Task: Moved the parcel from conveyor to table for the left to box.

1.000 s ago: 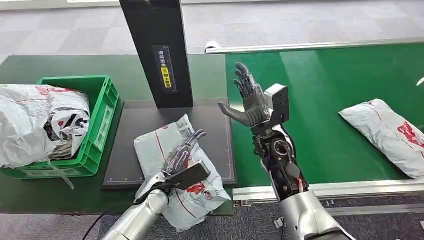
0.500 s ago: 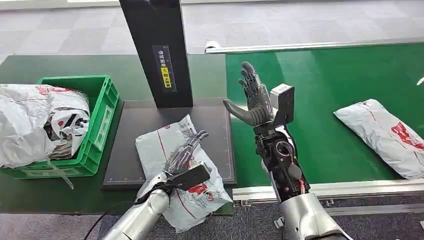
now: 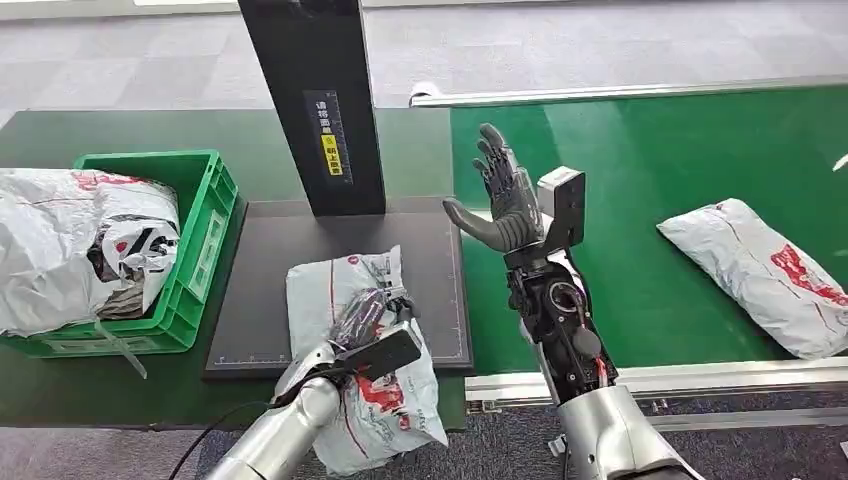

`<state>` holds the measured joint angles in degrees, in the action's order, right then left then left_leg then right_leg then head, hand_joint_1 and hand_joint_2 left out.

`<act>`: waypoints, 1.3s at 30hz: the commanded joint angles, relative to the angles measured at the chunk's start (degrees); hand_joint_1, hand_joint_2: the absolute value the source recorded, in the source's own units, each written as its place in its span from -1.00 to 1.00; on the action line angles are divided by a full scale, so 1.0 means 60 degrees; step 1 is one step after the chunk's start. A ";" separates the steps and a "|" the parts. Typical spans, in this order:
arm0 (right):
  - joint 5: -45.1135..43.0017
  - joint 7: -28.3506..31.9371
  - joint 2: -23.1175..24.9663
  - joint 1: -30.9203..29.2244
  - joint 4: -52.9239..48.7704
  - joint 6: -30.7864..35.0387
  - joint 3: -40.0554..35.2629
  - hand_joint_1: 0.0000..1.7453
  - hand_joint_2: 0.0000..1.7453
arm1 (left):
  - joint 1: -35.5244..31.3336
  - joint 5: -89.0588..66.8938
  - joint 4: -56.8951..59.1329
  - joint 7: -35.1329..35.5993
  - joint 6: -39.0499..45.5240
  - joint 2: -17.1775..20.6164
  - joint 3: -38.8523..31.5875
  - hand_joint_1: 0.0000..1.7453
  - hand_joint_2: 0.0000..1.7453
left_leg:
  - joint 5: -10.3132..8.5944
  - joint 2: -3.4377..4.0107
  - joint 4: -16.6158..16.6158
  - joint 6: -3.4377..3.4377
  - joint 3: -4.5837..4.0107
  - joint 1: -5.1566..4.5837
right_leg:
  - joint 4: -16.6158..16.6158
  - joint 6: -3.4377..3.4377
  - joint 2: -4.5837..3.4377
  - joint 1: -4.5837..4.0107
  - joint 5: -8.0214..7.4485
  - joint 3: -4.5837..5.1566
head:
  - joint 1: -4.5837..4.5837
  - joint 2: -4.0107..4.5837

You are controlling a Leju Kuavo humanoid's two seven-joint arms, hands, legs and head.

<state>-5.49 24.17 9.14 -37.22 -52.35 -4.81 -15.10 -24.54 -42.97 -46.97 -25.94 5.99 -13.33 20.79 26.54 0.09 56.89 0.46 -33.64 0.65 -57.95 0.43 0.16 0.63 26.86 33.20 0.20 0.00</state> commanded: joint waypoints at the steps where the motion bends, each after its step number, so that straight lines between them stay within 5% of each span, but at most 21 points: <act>1: -0.0053 0.0071 -0.0019 -0.0518 0.0753 -0.0020 -0.0096 -1.00 1.00 | -0.0228 -0.0137 0.0630 -0.0032 0.0154 0.0008 -0.0234 0.98 1.00 | 0.0001 0.0008 -0.0007 -0.0002 0.0014 -0.0002 | 0.0006 -0.0004 -0.0010 0.0001 -0.0002 -0.0010 | 0.0000 0.0000; 14: -0.0002 0.0126 0.0082 -0.0851 0.1129 -0.0127 -0.0143 -1.00 1.00 | -0.0327 -0.0060 0.0667 -0.0123 0.0392 -0.0051 -0.0441 1.00 1.00 | 0.0001 0.0012 -0.0004 -0.0003 0.0011 -0.0001 | 0.0005 -0.0003 -0.0013 0.0000 -0.0004 -0.0007 | 0.0000 0.0000; 23: -0.0082 0.0114 0.0101 -0.0794 0.1016 -0.0133 -0.0168 -1.00 1.00 | 0.0632 0.3329 -0.2237 -0.1929 0.1992 -0.0300 -0.2048 1.00 1.00 | 0.0007 0.0022 0.0002 -0.0002 0.0004 0.0002 | 0.0001 -0.0003 -0.0021 -0.0004 -0.0002 0.0002 | 0.0000 0.0003; 39: -0.0245 0.0190 0.0171 -0.1016 0.1445 -0.0173 -0.0410 -1.00 1.00 | 0.1038 0.5710 -0.3479 -0.2343 0.3073 0.0098 -0.1464 1.00 1.00 | 0.0002 0.0016 -0.0012 -0.0004 0.0018 0.0000 | 0.0012 -0.0006 -0.0015 -0.0002 -0.0003 -0.0015 | 0.0000 0.0004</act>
<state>-6.45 25.05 10.12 -40.04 -48.72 -5.86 -15.65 -18.65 -14.27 -66.23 -39.95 21.29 -14.91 11.34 26.54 0.08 56.89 0.46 -33.67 0.66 -57.95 0.43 0.19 0.62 26.86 33.20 0.20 0.02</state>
